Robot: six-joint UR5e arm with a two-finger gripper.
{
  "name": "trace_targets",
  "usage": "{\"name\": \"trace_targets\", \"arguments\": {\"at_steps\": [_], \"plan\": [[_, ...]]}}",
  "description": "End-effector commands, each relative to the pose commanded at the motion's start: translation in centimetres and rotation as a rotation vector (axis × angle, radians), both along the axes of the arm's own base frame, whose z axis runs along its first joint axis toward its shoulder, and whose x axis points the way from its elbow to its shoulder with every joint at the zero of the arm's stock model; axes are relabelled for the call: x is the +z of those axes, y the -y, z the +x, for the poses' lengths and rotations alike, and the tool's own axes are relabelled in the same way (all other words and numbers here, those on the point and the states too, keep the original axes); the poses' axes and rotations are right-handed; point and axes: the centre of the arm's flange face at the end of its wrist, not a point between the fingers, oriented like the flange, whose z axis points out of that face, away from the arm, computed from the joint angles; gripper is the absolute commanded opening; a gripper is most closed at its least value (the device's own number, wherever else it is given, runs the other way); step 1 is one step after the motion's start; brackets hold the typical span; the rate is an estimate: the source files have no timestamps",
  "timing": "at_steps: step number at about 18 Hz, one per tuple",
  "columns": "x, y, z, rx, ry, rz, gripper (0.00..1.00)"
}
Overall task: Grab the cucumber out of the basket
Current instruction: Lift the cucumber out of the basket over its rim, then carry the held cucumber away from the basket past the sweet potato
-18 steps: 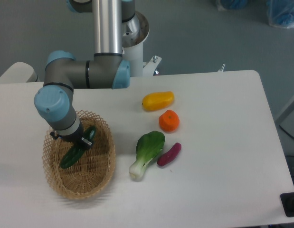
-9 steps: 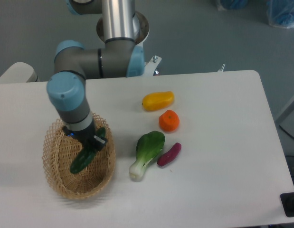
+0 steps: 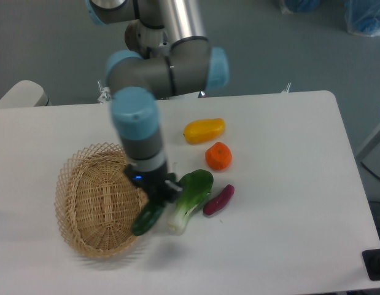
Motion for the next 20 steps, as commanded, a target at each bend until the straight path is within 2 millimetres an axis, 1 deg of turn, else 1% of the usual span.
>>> {"name": "trace_targets", "arguments": {"at_steps": [2, 5, 7, 9, 10, 11, 12, 13, 14, 15, 16, 19, 20], "plan": [[0.1, 1.6, -2.7, -0.018, -0.009, -0.006, 0.34], [0.3, 3.8, -7.7, -0.046, -0.025, -0.012, 0.34], [0.2, 4.9, -10.7, -0.066, -0.036, -0.018, 0.34], [-1.1, 6.2, -14.1, -0.099, -0.032, -0.032, 0.34], [-1.2, 6.3, -15.2, -0.12, -0.035, -0.038, 0.34], [-0.9, 6.8, -16.4, -0.127, -0.029, -0.043, 0.34], [-0.9, 7.7, -17.7, -0.123, -0.009, -0.053, 0.34], [-0.9, 8.0, -18.6, -0.134, 0.003, -0.06, 0.34], [-1.1, 7.8, -19.0, -0.148, 0.011, -0.065, 0.34], [-1.0, 7.9, -19.6, -0.145, 0.012, -0.064, 0.34], [-1.1, 8.5, -19.9, -0.137, 0.028, -0.062, 0.34], [-0.5, 8.6, -20.9, -0.13, 0.038, -0.051, 0.34], [-0.4, 9.0, -21.3, -0.122, 0.041, -0.052, 0.34]]}}
